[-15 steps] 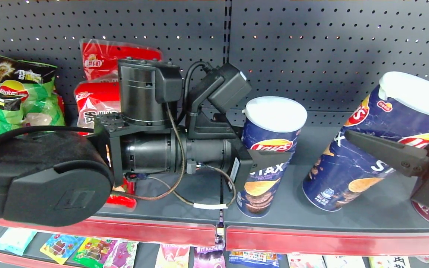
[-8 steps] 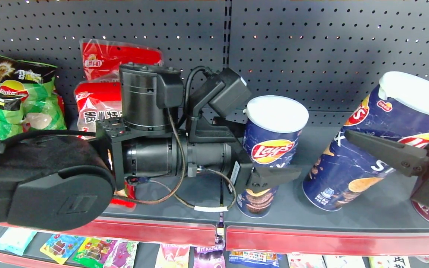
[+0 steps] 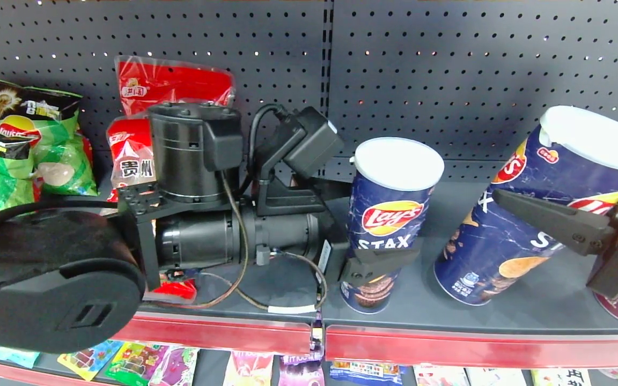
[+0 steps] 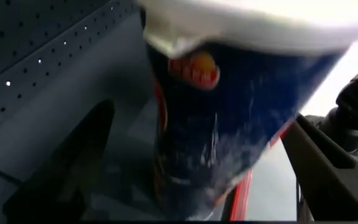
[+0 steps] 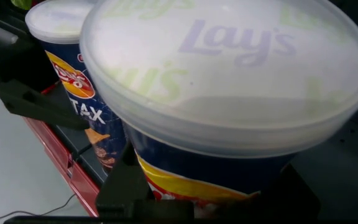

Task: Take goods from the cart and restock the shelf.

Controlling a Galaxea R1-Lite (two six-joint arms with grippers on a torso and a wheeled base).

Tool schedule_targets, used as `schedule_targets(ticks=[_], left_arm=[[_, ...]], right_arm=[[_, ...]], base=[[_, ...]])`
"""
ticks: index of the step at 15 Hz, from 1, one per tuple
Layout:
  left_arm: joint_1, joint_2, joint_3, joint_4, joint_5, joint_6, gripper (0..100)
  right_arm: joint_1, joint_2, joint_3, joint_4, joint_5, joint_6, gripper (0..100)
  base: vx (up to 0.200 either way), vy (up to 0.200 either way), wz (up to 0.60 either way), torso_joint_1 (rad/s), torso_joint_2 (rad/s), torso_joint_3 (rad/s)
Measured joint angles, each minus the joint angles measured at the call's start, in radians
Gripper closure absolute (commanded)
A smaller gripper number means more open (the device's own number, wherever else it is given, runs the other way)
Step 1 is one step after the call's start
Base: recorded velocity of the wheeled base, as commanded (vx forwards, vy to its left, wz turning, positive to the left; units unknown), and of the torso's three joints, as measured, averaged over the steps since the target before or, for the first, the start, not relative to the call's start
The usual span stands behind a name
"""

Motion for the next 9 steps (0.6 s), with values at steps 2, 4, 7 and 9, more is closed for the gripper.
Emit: schedule_targets(ticks=[2,4,7,9], left_arm=[[0.013,-0.031,0.059,-0.020,0.001,0.001,0],[0.027,-0.060,0.107,-0.039,0.001,0.001,0],[0.073,-0.119,0.204,-0.069,0.019,0.004,0],[0.095,-0.163,0.257,-0.072,0.173,0.005,0]], right_arm=[[0.000,0.002,-0.001,0.000,0.001,0.000,100],[0.000,0.003,-0.001,0.000,0.001,0.000,100],[0.000,0.010,0.005,0.001,0.004,0.000,100],[0.000,0.014,0.009,0.000,0.005,0.001,100]], base=[[0.000,0.000,0.00,0.000,0.00,0.000],[0.000,0.000,0.00,0.000,0.00,0.000],[0.000,0.000,0.00,0.000,0.00,0.000],[0.000,0.000,0.00,0.000,0.00,0.000]])
